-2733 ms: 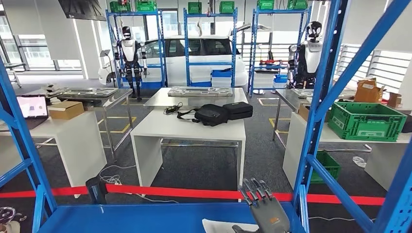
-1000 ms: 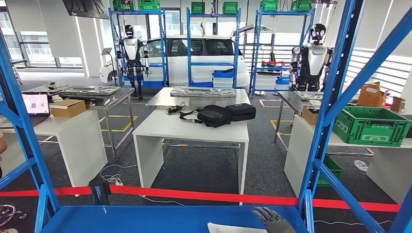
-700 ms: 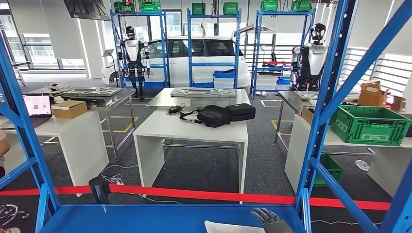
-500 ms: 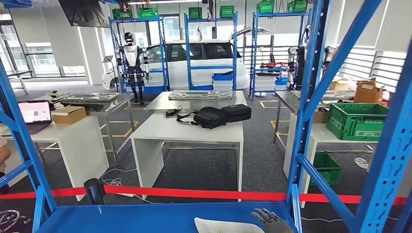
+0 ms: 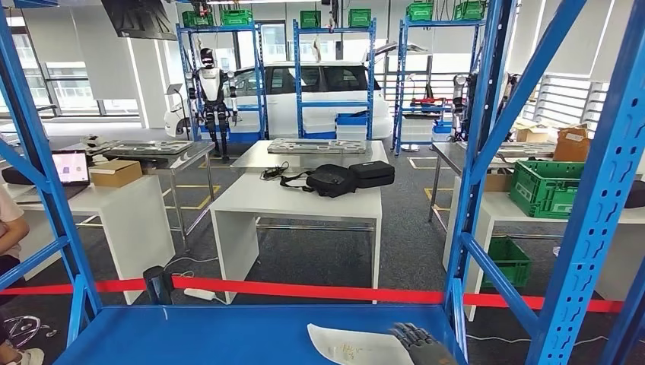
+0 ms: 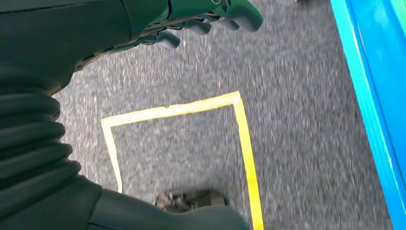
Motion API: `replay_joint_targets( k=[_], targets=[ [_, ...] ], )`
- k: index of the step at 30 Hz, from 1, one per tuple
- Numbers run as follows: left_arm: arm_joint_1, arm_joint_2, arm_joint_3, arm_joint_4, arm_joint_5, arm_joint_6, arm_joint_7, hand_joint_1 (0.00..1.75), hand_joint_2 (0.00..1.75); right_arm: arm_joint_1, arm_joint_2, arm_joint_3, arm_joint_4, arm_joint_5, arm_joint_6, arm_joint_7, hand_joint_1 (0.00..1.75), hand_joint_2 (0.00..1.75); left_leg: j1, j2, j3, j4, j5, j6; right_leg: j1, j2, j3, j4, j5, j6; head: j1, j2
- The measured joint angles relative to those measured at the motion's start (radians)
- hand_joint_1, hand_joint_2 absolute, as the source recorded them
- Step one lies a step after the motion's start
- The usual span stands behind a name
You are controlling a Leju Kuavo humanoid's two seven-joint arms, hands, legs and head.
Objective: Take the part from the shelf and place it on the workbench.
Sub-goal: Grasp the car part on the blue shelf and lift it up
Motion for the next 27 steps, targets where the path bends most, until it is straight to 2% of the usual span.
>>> replay_joint_targets(
  k=[2, 4, 8, 21, 25, 27],
  targets=[
    [0.000, 0.001, 0.001, 0.000, -0.002, 0.003, -0.003, 0.00, 0.00, 0.000, 0.000, 0.003, 0.000, -0.003, -0.004, 0.001, 0.00, 0.00, -0.001, 0.000, -0.005, -0.001, 0.006, 0.004, 0.001, 0.000, 0.000, -0.007, 0.009, -0.002, 0.001, 0.000],
    [0.000, 0.001, 0.001, 0.000, -0.003, 0.002, -0.004, 0.00, 0.00, 0.000, 0.000, 0.007, 0.000, 0.000, -0.016, 0.004, 0.00, 0.00, -0.001, -0.001, -0.010, 0.000, 0.012, 0.010, -0.001, 0.000, 0.000, -0.014, 0.023, 0.009, 0.001, 0.000],
    [0.000, -0.002, 0.001, 0.001, -0.008, -0.005, -0.001, 0.00, 0.00, 0.001, 0.001, 0.026, 0.000, 0.024, -0.052, 0.014, 0.00, 0.00, -0.002, -0.001, -0.013, 0.002, 0.017, 0.014, -0.001, 0.000, -0.001, -0.021, 0.035, 0.016, 0.002, 0.000],
    [0.000, -0.004, 0.002, 0.002, -0.011, -0.007, 0.005, 0.00, 0.00, 0.003, 0.025, 0.082, 0.006, 0.064, -0.047, 0.004, 0.00, 0.00, -0.003, -0.002, -0.016, 0.003, 0.017, 0.015, -0.001, 0.000, -0.004, -0.023, 0.037, 0.020, 0.003, 0.000],
    [0.001, -0.004, 0.002, 0.002, -0.011, -0.011, 0.006, 0.00, 0.00, -0.001, 0.027, 0.092, 0.017, 0.065, -0.030, 0.003, 0.00, 1.75, -0.003, -0.002, -0.019, 0.003, 0.017, 0.015, -0.001, 0.000, -0.004, -0.022, 0.036, 0.021, 0.003, 0.000],
    [0.001, -0.005, 0.002, 0.002, -0.012, -0.015, 0.007, 0.00, 0.00, -0.003, 0.027, 0.095, 0.025, 0.065, -0.015, 0.006, 0.00, 1.75, -0.003, -0.002, -0.019, 0.003, 0.017, 0.015, -0.001, 0.000, -0.004, -0.022, 0.036, 0.021, 0.003, 0.000]
  ],
)
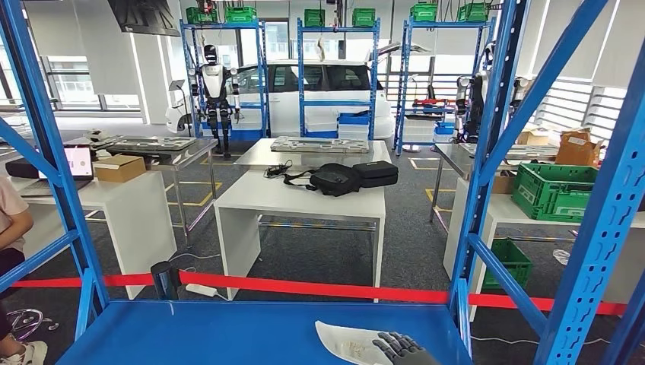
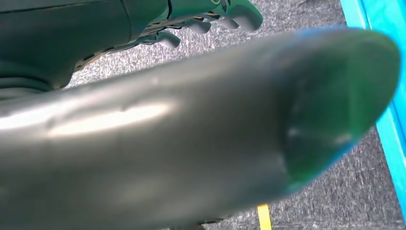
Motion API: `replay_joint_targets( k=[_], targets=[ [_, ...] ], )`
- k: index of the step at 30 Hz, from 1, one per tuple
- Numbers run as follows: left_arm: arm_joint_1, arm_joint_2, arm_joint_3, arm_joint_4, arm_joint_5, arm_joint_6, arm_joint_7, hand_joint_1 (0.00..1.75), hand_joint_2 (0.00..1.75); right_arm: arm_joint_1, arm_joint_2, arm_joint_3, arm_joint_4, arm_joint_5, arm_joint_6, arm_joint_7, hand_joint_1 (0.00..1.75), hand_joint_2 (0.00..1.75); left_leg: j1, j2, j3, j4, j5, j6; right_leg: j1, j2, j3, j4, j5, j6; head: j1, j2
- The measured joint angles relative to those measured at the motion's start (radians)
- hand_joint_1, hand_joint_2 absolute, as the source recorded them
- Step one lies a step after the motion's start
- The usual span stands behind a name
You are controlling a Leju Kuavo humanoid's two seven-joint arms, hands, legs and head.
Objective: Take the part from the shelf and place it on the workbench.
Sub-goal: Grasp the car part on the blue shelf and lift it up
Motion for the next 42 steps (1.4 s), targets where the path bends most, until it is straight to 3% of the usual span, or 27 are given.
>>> replay_joint_targets(
  k=[15, 31, 32, 33, 35, 36, 37, 42],
  targets=[
    [0.001, -0.002, 0.005, 0.000, -0.014, -0.011, 0.004, 0.00, 0.00, -0.020, -0.003, 0.001, 0.056, -0.007, 0.082, 0.035, 0.00, 1.75, 0.000, 0.000, 0.001, 0.000, 0.000, 0.000, 0.000, 0.000, -0.001, 0.000, 0.000, 0.000, 0.000, 0.000],
    [0.003, -0.002, 0.005, 0.001, -0.016, -0.011, -0.009, 0.00, 0.00, -0.021, -0.018, 0.001, 0.070, -0.024, 0.082, 0.043, 0.00, 1.75, 0.000, 0.000, 0.002, 0.000, 0.000, 0.000, 0.000, 0.000, -0.001, 0.000, 0.000, 0.000, 0.000, 0.000],
    [0.003, -0.002, 0.005, 0.001, -0.016, -0.011, -0.011, 0.00, 0.00, -0.020, -0.020, 0.001, 0.070, -0.025, 0.081, 0.045, 0.12, 1.75, 0.000, 0.000, 0.002, 0.000, 0.000, 0.000, 0.000, 0.000, -0.001, 0.000, 0.000, 0.000, 0.000, 0.000],
    [0.003, -0.002, 0.005, 0.001, -0.016, -0.011, -0.012, 0.00, 0.00, -0.018, -0.022, 0.001, 0.070, -0.026, 0.081, 0.046, 0.40, 1.75, 0.000, 0.000, 0.003, 0.000, 0.000, 0.000, 0.000, 0.000, -0.001, 0.000, 0.000, 0.000, 0.000, 0.000],
    [0.003, -0.002, 0.005, 0.001, -0.016, -0.011, -0.012, 0.00, 0.00, -0.016, -0.025, 0.001, 0.070, -0.028, 0.080, 0.047, 1.25, 1.75, 0.000, 0.000, 0.003, 0.000, 0.000, 0.000, 0.000, 0.000, -0.001, 0.000, 0.000, 0.000, 0.000, 0.000],
    [0.003, -0.002, 0.005, 0.001, -0.016, -0.011, -0.012, 0.00, 0.00, -0.016, -0.027, 0.001, 0.070, -0.029, 0.080, 0.048, 1.56, 1.75, 0.000, 0.000, 0.004, 0.000, 0.000, 0.000, 0.000, 0.000, -0.001, 0.000, 0.000, 0.000, 0.000, 0.000],
    [0.003, -0.002, 0.005, 0.001, -0.016, -0.011, -0.013, 0.00, 0.00, -0.015, -0.028, 0.001, 0.070, -0.030, 0.081, 0.048, 1.72, 1.75, 0.000, 0.000, 0.004, 0.000, 0.000, 0.000, 0.000, 0.000, -0.001, 0.000, 0.000, 0.000, 0.000, 0.000],
    [0.003, -0.002, 0.006, 0.001, -0.015, -0.026, -0.037, 0.00, 0.00, -0.015, -0.034, 0.001, 0.070, -0.034, 0.083, 0.047, 1.75, 1.75, 0.000, 0.000, 0.004, 0.000, 0.000, 0.000, 0.000, 0.000, -0.001, 0.000, 0.000, 0.000, 0.000, 0.000]
  ],
)
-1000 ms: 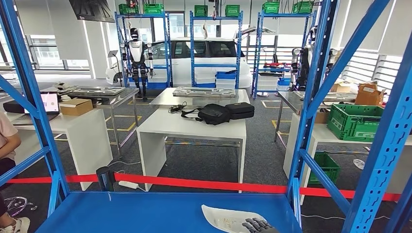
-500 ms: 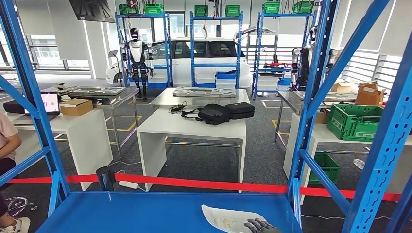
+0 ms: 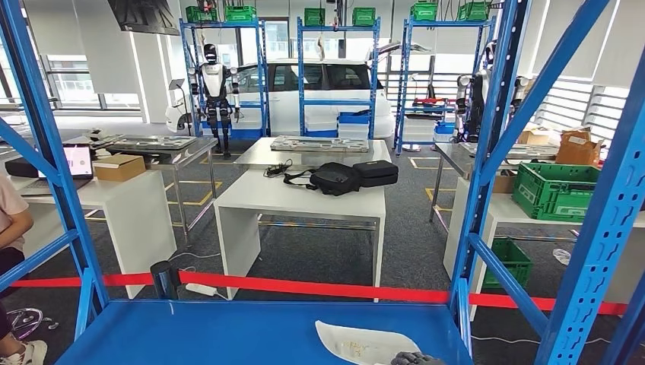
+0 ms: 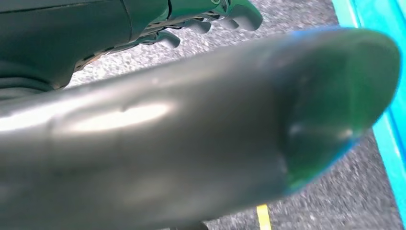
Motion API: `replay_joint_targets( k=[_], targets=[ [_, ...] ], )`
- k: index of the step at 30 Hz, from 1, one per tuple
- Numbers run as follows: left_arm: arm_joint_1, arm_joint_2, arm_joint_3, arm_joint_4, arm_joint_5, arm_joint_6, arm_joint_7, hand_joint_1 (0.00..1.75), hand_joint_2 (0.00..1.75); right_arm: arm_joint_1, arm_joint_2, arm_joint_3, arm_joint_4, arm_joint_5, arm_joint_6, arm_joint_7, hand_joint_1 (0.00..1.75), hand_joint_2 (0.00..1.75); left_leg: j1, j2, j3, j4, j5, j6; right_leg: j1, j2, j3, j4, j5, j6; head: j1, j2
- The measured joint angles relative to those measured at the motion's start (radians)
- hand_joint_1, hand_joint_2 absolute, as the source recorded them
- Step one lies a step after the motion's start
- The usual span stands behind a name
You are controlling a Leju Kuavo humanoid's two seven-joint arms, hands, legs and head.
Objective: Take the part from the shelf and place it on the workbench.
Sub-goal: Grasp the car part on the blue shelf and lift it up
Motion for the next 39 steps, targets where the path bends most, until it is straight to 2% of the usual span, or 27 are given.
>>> replay_joint_targets(
  k=[6, 10, 22, 23, 26, 27, 34, 39],
  targets=[
    [0.000, 0.000, 0.003, 0.000, 0.001, -0.009, -0.020, 0.00, 0.00, 0.000, -0.005, 0.000, 0.000, -0.002, 0.003, 0.000, 1.75, 1.75, 0.000, 0.000, 0.000, 0.000, 0.000, 0.000, 0.000, 0.000, 0.000, 0.000, 0.000, 0.000, 0.000, 0.000],
    [0.000, 0.001, 0.009, 0.000, 0.004, -0.015, -0.054, 0.00, 1.75, 0.000, -0.008, 0.000, 0.000, -0.003, 0.005, 0.000, 1.75, 1.75, 0.000, 0.000, 0.000, 0.000, 0.000, 0.000, 0.000, 0.000, 0.000, 0.000, 0.000, 0.000, 0.000, 0.000],
    [-0.003, 0.005, 0.016, -0.001, -0.008, -0.002, -0.116, 0.00, 1.75, 0.001, -0.017, 0.000, 0.000, -0.018, 0.003, -0.008, 1.71, 1.75, 0.000, 0.000, 0.003, 0.000, 0.000, 0.000, 0.000, 0.000, 0.000, 0.000, 0.000, 0.000, 0.000, 0.000],
    [-0.003, 0.005, 0.016, -0.001, -0.010, 0.002, -0.117, 0.00, 1.31, 0.001, -0.019, 0.000, 0.000, -0.019, 0.001, -0.009, 1.39, 1.75, 0.000, 0.000, 0.003, 0.000, 0.000, 0.000, 0.000, 0.000, 0.000, 0.000, 0.000, 0.000, 0.000, 0.000],
    [-0.005, 0.005, 0.016, -0.001, -0.012, 0.006, -0.118, 0.00, 0.00, 0.002, -0.021, 0.000, 0.000, -0.020, -0.009, -0.006, 0.11, 1.75, 0.000, 0.000, 0.003, 0.000, 0.000, 0.000, 0.000, 0.000, 0.000, 0.000, 0.000, 0.000, 0.000, 0.000],
    [-0.005, 0.006, 0.016, -0.001, -0.012, 0.006, -0.118, 0.00, 0.00, 0.003, -0.021, 0.000, 0.000, -0.020, -0.015, -0.003, 0.00, 1.75, 0.000, 0.000, 0.003, 0.000, 0.000, 0.000, 0.000, 0.000, 0.000, 0.000, 0.000, 0.000, 0.000, 0.000],
    [-0.006, 0.006, 0.016, -0.002, -0.012, 0.016, -0.128, 0.00, 0.00, 0.015, -0.022, 0.000, -0.001, -0.020, -0.122, 0.029, 0.00, 1.75, 0.000, 0.000, 0.003, 0.000, 0.000, 0.000, 0.000, 0.000, 0.000, 0.000, 0.000, 0.000, 0.000, 0.000],
    [-0.006, 0.006, 0.016, -0.002, -0.012, 0.017, -0.130, 0.00, 0.00, 0.017, -0.022, 0.000, -0.011, -0.019, -0.132, 0.021, 0.00, 1.75, 0.000, 0.000, 0.003, 0.000, 0.000, 0.000, 0.000, 0.000, 0.000, 0.000, 0.000, 0.000, 0.000, 0.000]
  ],
)
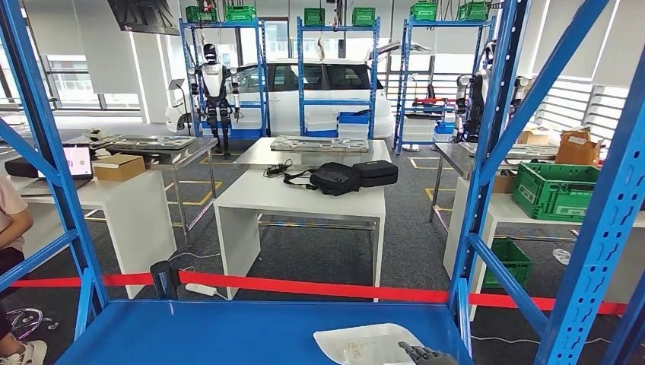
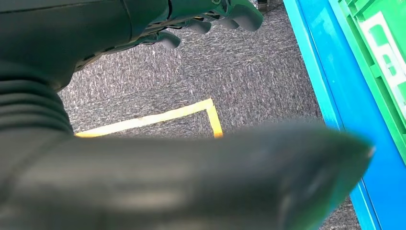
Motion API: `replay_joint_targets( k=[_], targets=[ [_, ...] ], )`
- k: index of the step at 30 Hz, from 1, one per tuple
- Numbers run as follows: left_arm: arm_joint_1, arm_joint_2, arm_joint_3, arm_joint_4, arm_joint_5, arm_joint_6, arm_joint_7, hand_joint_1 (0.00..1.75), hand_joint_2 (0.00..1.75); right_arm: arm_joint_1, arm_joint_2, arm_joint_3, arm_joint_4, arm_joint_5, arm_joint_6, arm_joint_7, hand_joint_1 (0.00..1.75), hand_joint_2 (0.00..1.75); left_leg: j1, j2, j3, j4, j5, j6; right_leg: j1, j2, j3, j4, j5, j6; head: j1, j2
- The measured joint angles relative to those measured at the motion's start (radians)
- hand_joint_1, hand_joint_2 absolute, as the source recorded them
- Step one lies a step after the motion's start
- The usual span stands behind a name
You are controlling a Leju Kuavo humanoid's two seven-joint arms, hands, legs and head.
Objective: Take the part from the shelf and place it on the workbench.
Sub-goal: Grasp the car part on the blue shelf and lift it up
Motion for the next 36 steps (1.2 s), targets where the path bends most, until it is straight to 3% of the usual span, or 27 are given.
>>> replay_joint_targets(
  k=[18, 27, 36],
  targets=[
    [0.001, -0.002, 0.008, 0.001, 0.000, -0.008, 0.009, 0.00, 0.00, 0.003, 0.007, 0.009, -0.109, 0.015, 0.095, -0.018, 0.00, 1.75, 0.000, 0.000, -0.004, 0.000, 0.000, 0.000, 0.000, 0.000, 0.000, 0.000, 0.000, 0.000, 0.000, 0.000],
    [0.002, -0.003, 0.015, 0.001, 0.000, -0.010, 0.015, 0.00, 0.00, 0.008, 0.007, 0.025, -0.115, 0.037, 0.053, 0.009, 0.00, 1.75, 0.000, -0.001, -0.001, 0.000, 0.000, 0.000, 0.000, 0.000, 0.000, 0.000, 0.000, 0.000, 0.000, 0.000],
    [0.000, -0.005, 0.015, 0.001, -0.007, -0.020, 0.036, 0.00, 0.00, -0.001, 0.016, 0.039, -0.078, 0.041, 0.021, -0.035, 0.00, 1.75, 0.000, 0.000, -0.008, 0.000, 0.000, 0.000, 0.000, 0.000, 0.000, 0.000, 0.000, 0.000, 0.000, 0.000]
  ],
)
